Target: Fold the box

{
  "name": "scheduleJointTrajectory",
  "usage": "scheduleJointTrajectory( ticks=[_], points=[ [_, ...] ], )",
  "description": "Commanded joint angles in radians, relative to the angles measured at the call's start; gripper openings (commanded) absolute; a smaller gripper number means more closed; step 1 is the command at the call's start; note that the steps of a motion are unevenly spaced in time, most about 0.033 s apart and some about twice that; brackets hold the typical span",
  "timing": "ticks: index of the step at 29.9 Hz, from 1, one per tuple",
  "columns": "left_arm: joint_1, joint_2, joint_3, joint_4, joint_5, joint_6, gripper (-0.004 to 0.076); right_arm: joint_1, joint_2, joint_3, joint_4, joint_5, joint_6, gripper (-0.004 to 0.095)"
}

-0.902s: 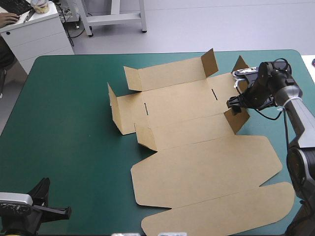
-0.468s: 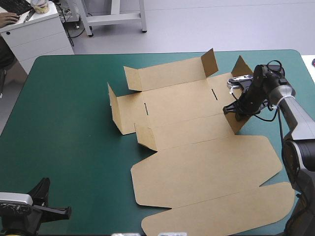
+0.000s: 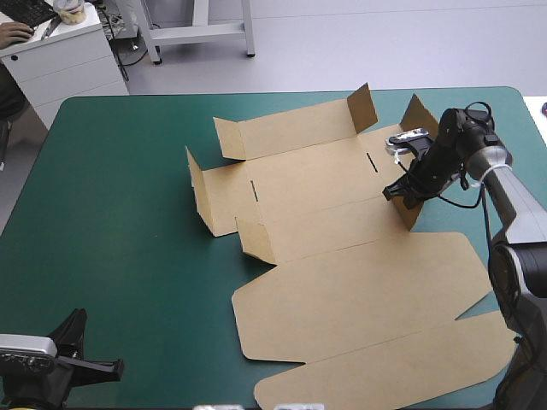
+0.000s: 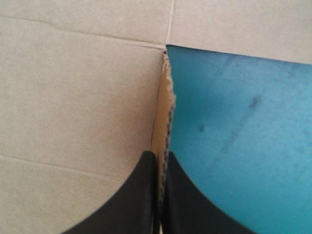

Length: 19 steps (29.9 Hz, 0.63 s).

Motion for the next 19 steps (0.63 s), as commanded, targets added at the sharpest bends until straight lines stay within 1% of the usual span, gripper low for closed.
scheduleJointTrajectory(
  ticks=[1, 7, 14, 16, 19],
  points=[
    [-0.005, 0.012, -0.020, -0.015, -0.074, -0.006, -0.0010, 0.037, -0.047, -0.060, -0.003, 0.030, -0.142, -0.0016],
    [-0.005, 0.012, -0.020, -0.015, -0.074, -0.006, -0.0010, 0.130, -0.044, -0.112, -0.012, -0.065, -0.349, -0.0020],
    [-0.005, 0.012, -0.020, -0.015, -0.074, -0.006, -0.0010, 0.223, -0.039, -0.124, -0.009, -0.219, -0.714, -0.0020],
    [-0.005, 0.012, -0.020, -0.015, -0.074, -0.006, -0.0010, 0.242, -0.032, -0.124, 0.007, -0.257, -0.794, -0.0021],
    [-0.005, 0.012, -0.020, -0.015, -0.074, -0.006, -0.0010, 0.264, -0.015, -0.124, 0.067, -0.278, -0.855, -0.0021]
  ],
)
